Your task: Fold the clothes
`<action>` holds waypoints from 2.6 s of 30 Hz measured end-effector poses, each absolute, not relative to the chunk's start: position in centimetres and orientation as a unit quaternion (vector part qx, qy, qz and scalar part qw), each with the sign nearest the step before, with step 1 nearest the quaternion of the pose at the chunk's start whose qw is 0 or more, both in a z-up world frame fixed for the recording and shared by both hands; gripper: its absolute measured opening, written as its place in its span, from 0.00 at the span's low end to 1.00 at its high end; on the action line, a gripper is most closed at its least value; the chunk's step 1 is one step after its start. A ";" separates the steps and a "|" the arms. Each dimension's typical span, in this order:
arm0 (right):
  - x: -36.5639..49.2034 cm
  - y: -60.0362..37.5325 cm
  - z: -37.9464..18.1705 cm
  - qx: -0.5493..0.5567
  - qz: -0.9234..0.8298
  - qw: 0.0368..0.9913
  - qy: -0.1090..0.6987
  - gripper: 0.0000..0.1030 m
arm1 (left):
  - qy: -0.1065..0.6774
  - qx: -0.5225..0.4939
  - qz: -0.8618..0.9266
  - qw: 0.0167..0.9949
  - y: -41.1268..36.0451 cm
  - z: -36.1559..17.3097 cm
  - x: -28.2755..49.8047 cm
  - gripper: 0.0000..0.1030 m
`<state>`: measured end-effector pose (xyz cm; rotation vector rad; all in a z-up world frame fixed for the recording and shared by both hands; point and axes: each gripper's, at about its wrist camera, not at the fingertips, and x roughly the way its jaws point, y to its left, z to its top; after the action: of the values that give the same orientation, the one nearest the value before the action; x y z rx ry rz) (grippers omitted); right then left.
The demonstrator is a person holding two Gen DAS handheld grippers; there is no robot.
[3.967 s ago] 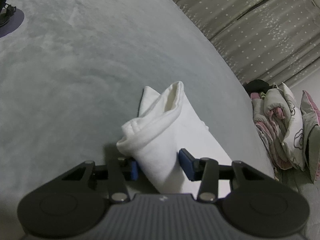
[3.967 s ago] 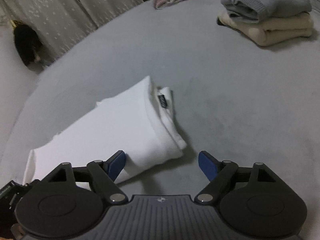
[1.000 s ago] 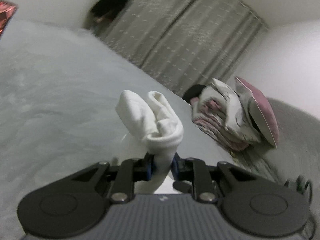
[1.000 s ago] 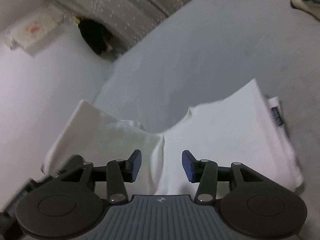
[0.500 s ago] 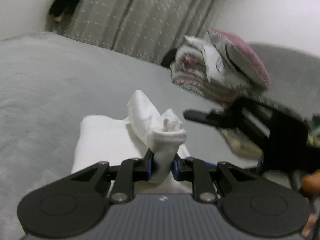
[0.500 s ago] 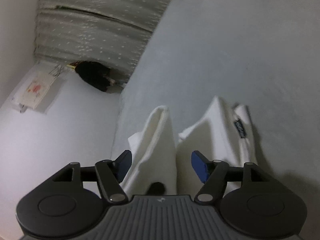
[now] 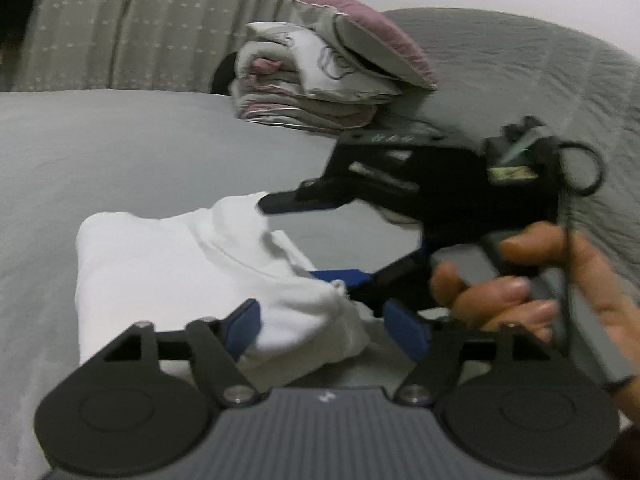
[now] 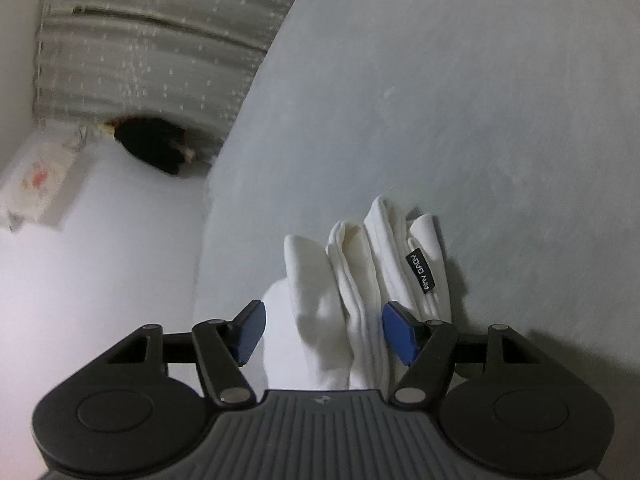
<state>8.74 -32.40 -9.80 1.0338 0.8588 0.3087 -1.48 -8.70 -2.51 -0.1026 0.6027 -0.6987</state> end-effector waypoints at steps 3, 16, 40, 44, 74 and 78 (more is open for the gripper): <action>9.0 -31.9 -9.3 0.460 0.150 0.779 0.399 0.64 | 0.282 -0.052 -0.347 0.893 -7.3 -1.5 -1.7 0.72; 7.9 -28.5 -4.5 0.340 0.173 0.853 0.355 0.20 | 0.237 -0.123 -0.172 0.948 0.8 -0.5 2.1 0.29; 5.9 -27.5 -1.9 0.159 0.126 0.941 0.272 0.29 | 0.236 0.037 -0.199 0.950 -7.9 -5.9 1.9 0.24; 6.5 -24.8 -3.1 0.109 0.133 0.945 0.279 0.29 | 0.234 0.042 -0.212 0.948 -8.2 -5.9 1.5 0.24; 1.2 -28.3 -2.5 0.132 0.102 0.937 0.307 0.48 | 0.250 0.012 -0.267 0.931 -7.2 -4.5 1.8 0.48; 1.8 -27.5 -2.3 0.122 0.102 0.938 0.308 0.49 | 0.254 0.022 -0.283 0.925 -8.6 -5.1 1.2 0.49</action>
<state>1.84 -27.51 -2.30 0.2486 0.6285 0.2082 1.23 -8.56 -5.12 0.0441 0.5204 -0.5807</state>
